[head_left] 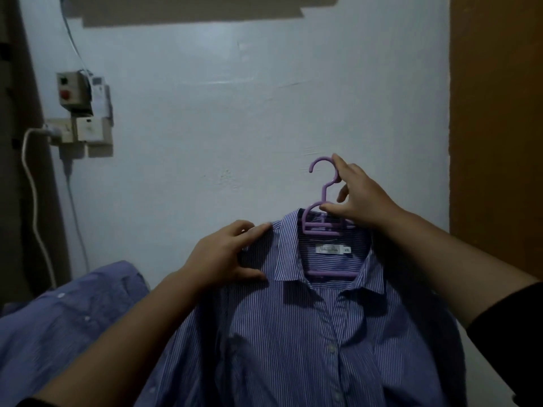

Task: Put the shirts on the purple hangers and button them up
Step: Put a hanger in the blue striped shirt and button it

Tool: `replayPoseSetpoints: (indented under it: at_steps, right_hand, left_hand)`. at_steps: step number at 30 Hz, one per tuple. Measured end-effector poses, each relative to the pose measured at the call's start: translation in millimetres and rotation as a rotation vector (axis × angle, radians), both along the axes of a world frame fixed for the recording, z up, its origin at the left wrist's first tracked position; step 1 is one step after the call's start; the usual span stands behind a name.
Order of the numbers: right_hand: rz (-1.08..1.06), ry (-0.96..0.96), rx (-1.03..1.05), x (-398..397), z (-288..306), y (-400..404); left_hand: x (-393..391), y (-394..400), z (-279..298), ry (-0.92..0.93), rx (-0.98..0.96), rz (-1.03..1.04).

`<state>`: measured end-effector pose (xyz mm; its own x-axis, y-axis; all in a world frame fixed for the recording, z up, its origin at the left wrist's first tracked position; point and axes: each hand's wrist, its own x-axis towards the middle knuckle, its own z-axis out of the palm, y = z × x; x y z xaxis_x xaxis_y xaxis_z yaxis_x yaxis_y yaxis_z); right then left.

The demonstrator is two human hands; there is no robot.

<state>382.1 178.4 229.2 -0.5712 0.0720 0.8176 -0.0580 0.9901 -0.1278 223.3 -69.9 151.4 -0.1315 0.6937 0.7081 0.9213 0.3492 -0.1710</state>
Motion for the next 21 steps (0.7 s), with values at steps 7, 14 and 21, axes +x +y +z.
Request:
replayPoseSetpoints:
  at_steps: [7, 14, 21]
  right_hand:
    - [0.024, 0.011, -0.028, -11, 1, 2]
    - [0.020, 0.025, -0.083, -43, -13, -13]
    - [-0.066, -0.005, 0.021, -89, -34, -39]
  left_hand:
    - [0, -4, 1, 0.150, 0.035, 0.086]
    - [-5, -24, 4, 0.185, 0.069, 0.214]
    - [-16, -72, 17, 0.157, 0.109, 0.432]
